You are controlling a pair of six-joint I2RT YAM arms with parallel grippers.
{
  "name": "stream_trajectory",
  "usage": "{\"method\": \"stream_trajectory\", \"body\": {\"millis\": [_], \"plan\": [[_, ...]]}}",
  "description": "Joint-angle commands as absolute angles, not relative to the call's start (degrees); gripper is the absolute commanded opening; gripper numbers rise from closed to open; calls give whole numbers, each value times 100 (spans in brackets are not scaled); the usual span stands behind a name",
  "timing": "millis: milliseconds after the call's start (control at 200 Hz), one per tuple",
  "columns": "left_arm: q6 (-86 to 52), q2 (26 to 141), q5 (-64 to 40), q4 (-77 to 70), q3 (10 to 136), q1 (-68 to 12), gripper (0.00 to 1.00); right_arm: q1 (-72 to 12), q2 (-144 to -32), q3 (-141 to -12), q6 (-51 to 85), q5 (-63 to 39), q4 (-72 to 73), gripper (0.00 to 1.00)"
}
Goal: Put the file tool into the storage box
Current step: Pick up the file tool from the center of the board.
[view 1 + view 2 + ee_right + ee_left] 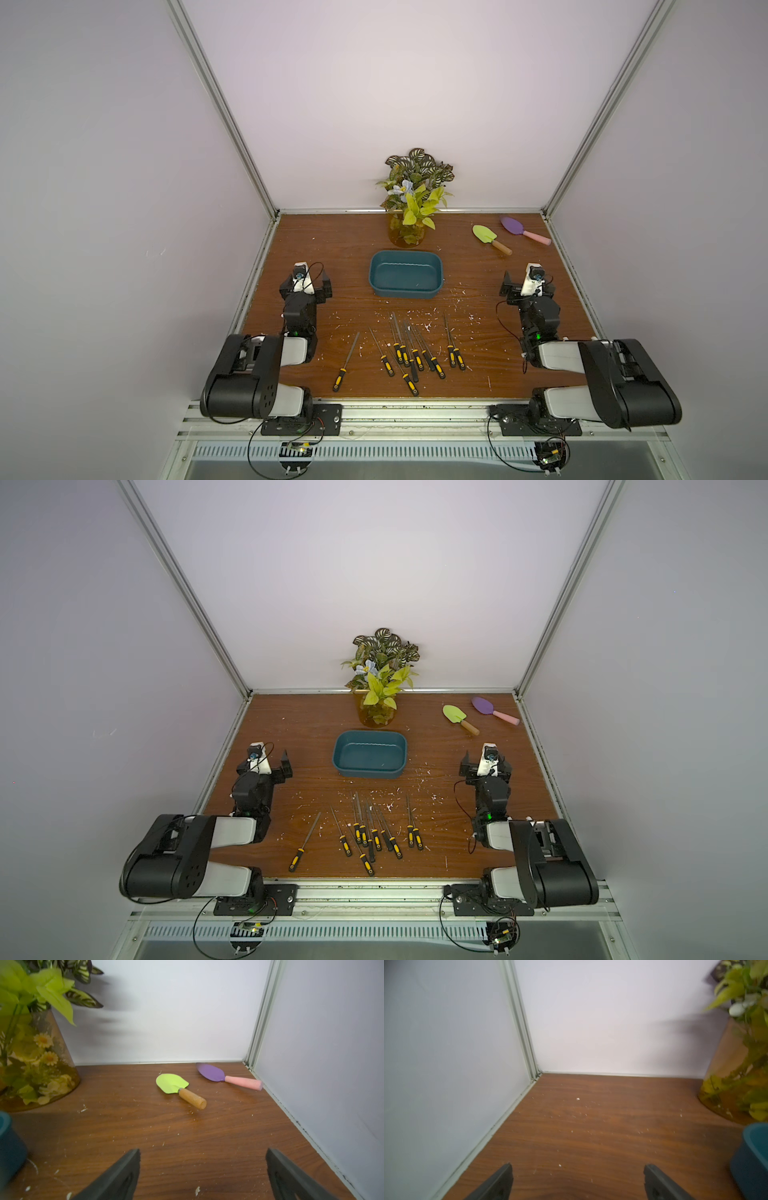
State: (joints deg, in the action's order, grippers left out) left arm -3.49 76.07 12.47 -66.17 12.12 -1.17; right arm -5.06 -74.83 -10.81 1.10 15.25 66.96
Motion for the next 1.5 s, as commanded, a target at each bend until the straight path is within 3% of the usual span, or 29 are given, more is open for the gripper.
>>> {"method": "stream_trajectory", "body": {"millis": [0,85,165,390,701,1046,1226,1496], "plan": [[-1090,6802,1879,-6341,1079,-176,100,-510,-6820,-1466,851,2005,5477,99],[-1139,6110,1388,-5929,1039,-176,99,-510,-6351,-1801,1169,1359,4684,99],[-1652,5669,1451,-4459,1619,-282,100,-517,-6021,-2088,1562,657,4004,99],[-3076,5669,727,-1811,3027,-977,100,-813,-5406,-2303,2630,-469,2754,93],[-2567,6520,444,672,4897,-2483,100,-2654,-4944,-2320,2555,75,1371,88],[-2739,6191,20,268,4478,-2549,100,-3833,-4672,-2070,2863,411,45,73],[-2046,6346,406,1394,5301,-2549,100,-4355,-4369,-1734,3240,586,-163,62],[-2249,6026,149,1006,4757,-2470,100,-5419,-4992,-1695,3674,1353,-398,52]]}}
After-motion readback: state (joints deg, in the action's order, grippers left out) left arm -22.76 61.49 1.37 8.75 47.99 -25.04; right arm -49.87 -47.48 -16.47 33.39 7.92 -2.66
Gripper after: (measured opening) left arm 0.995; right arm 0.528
